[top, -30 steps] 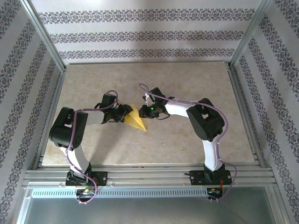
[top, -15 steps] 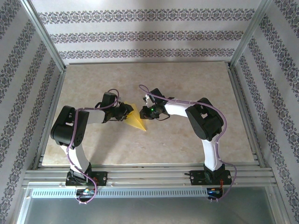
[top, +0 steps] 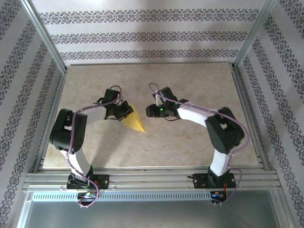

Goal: Fold a paper plane with a square sheet of paper (pick it up from the middle)
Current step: Turn over the paper at the center of the table.

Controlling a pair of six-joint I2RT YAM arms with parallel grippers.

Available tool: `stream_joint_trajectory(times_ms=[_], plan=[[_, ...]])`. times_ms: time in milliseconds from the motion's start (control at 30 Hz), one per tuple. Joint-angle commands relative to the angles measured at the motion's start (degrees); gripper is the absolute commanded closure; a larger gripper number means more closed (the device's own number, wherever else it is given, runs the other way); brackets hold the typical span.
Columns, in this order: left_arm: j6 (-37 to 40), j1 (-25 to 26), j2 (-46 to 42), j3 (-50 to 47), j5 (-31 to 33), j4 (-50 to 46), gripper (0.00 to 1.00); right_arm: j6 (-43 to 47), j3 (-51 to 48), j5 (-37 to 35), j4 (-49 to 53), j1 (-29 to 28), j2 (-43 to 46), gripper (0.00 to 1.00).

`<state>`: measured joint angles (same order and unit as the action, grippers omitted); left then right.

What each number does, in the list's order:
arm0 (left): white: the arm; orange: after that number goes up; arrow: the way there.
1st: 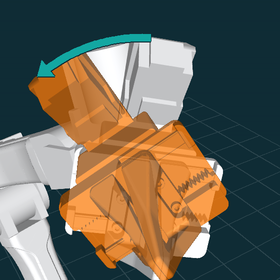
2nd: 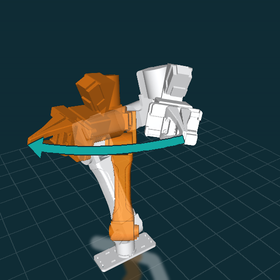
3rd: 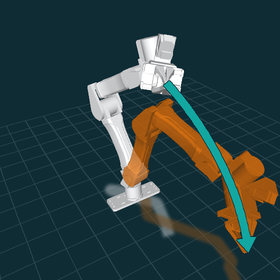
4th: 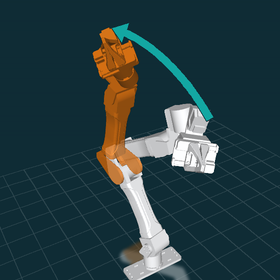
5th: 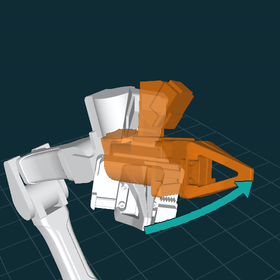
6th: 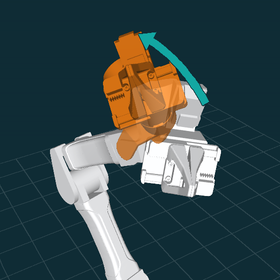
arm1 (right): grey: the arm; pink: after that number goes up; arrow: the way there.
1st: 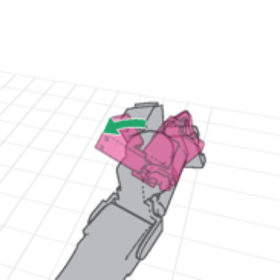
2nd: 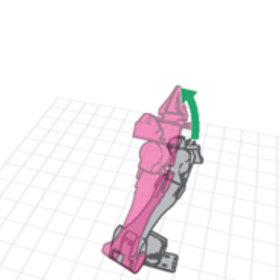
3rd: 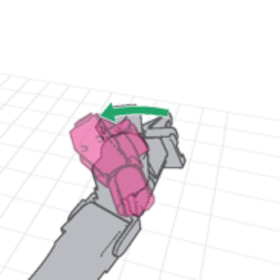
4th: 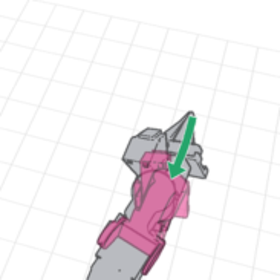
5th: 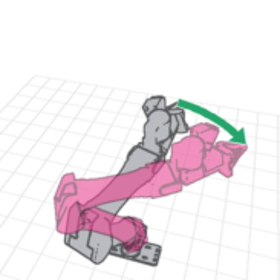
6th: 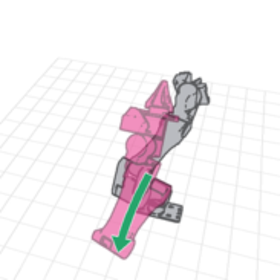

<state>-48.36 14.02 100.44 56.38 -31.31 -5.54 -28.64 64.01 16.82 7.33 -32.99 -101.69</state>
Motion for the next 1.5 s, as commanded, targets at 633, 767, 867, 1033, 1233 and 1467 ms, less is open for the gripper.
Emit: stream_joint_trajectory(times_ms=[633,767,867,1033,1233,1467], plan=[[17.64,17.87,14.29,45.02,65.24,-76.05,0.92,-2.79,-16.76,-27.81,0.61,8.32,25.24,0.32],[17.17,21.01,24.01,52.94,68.62,-79.70,0.91,-3.78,-18.83,-28.15,0.58,9.76,27.59,0.32],[17.60,22.89,30.22,58.10,69.22,-80.23,0.90,-4.61,-20.33,-28.51,0.67,10.61,29.01,0.32],[18.47,25.36,38.00,62.70,68.55,-79.68,0.92,-5.72,-22.83,-28.20,0.87,12.46,31.73,0.32],[18.30,26.40,41.47,63.70,63.84,-76.39,0.91,-7.08,-25.65,-26.87,0.99,14.87,34.42,0.32],[18.02,26.67,43.07,63.99,60.20,-74.50,0.85,-8.51,-26.74,-25.68,0.38,15.63,34.07,0.32]])
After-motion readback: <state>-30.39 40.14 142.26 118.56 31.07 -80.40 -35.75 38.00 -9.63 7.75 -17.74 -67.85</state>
